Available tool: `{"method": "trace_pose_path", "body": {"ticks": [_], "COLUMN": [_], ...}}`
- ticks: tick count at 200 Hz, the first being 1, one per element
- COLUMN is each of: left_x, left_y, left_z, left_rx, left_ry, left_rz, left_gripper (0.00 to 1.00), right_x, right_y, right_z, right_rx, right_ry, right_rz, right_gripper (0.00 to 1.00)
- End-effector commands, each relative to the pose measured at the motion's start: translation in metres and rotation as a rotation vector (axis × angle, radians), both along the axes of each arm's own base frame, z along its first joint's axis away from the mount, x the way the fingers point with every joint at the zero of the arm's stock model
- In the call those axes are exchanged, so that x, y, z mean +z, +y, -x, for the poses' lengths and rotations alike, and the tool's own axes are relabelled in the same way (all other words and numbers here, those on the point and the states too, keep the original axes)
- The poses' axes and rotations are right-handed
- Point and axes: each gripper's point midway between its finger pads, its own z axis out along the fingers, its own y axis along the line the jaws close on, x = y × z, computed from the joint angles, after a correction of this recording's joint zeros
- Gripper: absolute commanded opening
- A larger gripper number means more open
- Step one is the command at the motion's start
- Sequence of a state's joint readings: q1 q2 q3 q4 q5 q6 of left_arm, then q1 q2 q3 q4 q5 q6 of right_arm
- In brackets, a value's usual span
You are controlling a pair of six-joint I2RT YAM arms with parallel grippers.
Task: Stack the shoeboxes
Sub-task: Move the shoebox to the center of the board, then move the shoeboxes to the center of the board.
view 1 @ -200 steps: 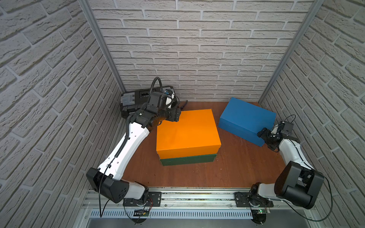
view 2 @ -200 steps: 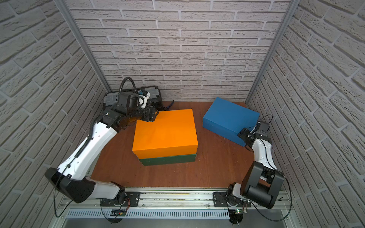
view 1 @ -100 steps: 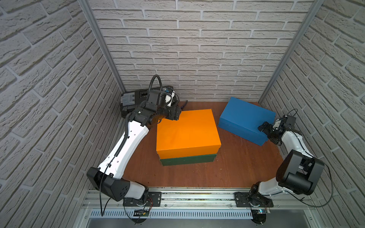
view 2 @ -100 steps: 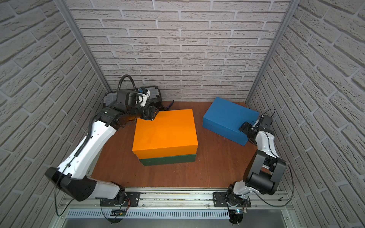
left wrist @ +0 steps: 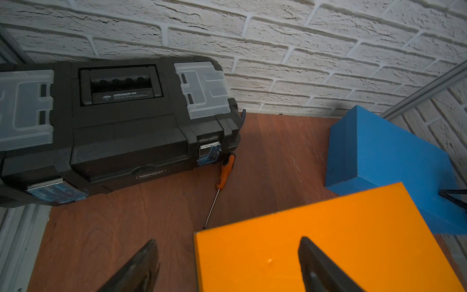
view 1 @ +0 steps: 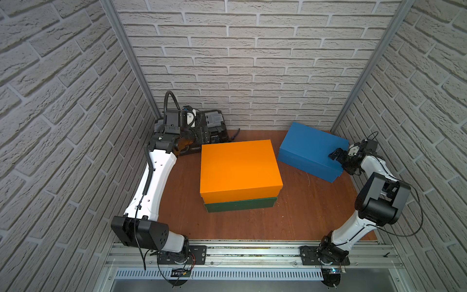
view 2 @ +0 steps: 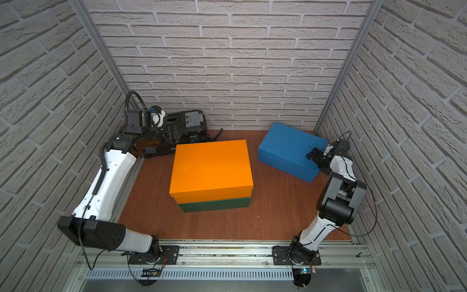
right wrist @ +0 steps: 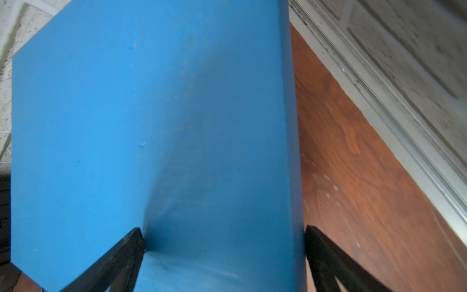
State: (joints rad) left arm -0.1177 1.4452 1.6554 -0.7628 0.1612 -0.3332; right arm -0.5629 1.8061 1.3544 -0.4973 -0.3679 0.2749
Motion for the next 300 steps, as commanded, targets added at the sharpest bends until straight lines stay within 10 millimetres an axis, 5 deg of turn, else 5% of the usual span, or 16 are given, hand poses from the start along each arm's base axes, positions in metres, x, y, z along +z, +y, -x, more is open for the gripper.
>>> {"method": "trace_pose_path", "body": {"ticks": [1, 47, 113, 160, 231, 300], "left_x": [-0.012, -0.043, -0.075, -0.098, -0.141, -0.197], "left_y": [0.016, 0.054, 0.055, 0.066, 0.117, 0.100], "left_z": [-0.005, -0.014, -0.028, -0.030, 0.009, 0.029], "left_rx": [0.039, 0.136, 0.098, 0.120, 0.367, 0.396], "left_ry": [0.033, 0.095, 0.149, 0.204, 0.339, 0.507], "left_rz": [0.069, 0.162, 0.206, 0.242, 0.307, 0.306], "left_gripper": [0.86, 0.86, 0.86, 0.86, 0.79, 0.56], "right_x": [0.001, -0.006, -0.028, -0.031, -0.035, -0.032], "right_y": [0.004, 0.028, 0.086, 0.110, 0.126, 0.139], "right_z": [-0.009, -0.029, -0.050, -0.064, -0.081, -0.089], "right_rx": [0.082, 0.252, 0.501, 0.556, 0.587, 0.626], "right_ry": [-0.020, -0.014, 0.029, 0.031, 0.043, 0.040], "right_rz": [0.005, 0.013, 0.021, 0.016, 0.004, 0.004], "right_gripper": [0.98, 0.96, 0.94, 0.94, 0.93, 0.93]}}
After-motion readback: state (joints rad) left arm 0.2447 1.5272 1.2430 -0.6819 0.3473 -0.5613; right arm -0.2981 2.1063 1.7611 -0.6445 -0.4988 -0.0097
